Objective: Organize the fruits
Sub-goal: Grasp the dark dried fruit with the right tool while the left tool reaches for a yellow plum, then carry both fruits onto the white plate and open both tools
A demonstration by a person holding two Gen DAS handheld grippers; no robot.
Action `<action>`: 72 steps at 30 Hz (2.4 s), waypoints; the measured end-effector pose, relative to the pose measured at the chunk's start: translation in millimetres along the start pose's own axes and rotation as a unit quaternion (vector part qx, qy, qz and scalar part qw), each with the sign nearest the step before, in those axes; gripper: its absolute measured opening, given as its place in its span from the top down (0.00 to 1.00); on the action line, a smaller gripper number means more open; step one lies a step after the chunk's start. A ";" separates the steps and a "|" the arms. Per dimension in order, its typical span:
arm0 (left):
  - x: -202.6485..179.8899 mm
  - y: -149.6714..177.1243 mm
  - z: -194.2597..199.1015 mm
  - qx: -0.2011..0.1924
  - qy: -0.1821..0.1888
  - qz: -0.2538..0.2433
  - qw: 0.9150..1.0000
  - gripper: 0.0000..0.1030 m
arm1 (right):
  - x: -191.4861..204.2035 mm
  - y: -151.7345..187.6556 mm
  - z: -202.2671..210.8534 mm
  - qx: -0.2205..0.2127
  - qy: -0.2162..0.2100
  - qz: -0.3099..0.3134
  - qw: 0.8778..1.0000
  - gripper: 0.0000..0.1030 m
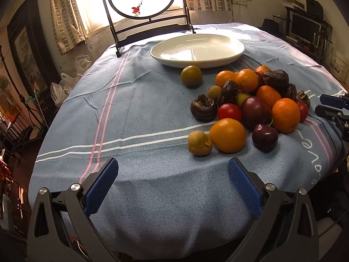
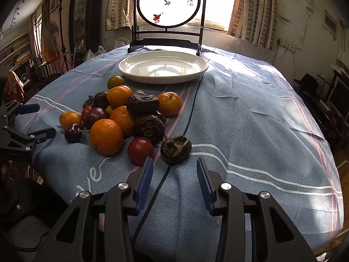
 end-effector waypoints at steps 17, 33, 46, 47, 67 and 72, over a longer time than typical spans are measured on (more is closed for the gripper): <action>17.7 -8.0 -16.8 -0.003 -0.002 0.001 1.000 0.04 | -0.3 -13.8 -35.4 0.004 0.001 0.003 1.000 0.64; -1.3 -15.6 -31.3 -0.027 0.108 -0.042 0.993 0.50 | -1.7 -13.9 -37.1 0.013 -0.002 -0.016 1.000 0.63; -16.2 -26.1 -37.0 -0.053 0.116 -0.080 0.989 0.72 | -0.7 -10.5 -35.9 0.014 -0.007 -0.019 1.000 0.63; -15.6 -26.0 -36.9 -0.054 0.119 -0.077 0.988 0.73 | -0.7 -10.2 -35.7 0.014 -0.008 -0.020 1.000 0.63; 11.8 -41.2 13.9 -0.127 0.126 -0.018 0.984 0.73 | -15.3 -39.3 -3.4 -0.036 -0.036 -0.039 0.998 0.64; 19.8 -83.8 4.7 -0.121 0.138 -0.012 0.983 0.73 | -18.5 -98.4 1.2 -0.059 -0.055 -0.036 0.996 0.64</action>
Point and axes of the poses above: each gripper's, at about its wrist camera, not at the fingertips, and z roughly against the way its jaws point, x to its left, y to its underside, the point moved 5 cm from there along -z, roughly the way its jaws point, and after that the axes turned 6 degrees about -z, right-handed, at the moved point
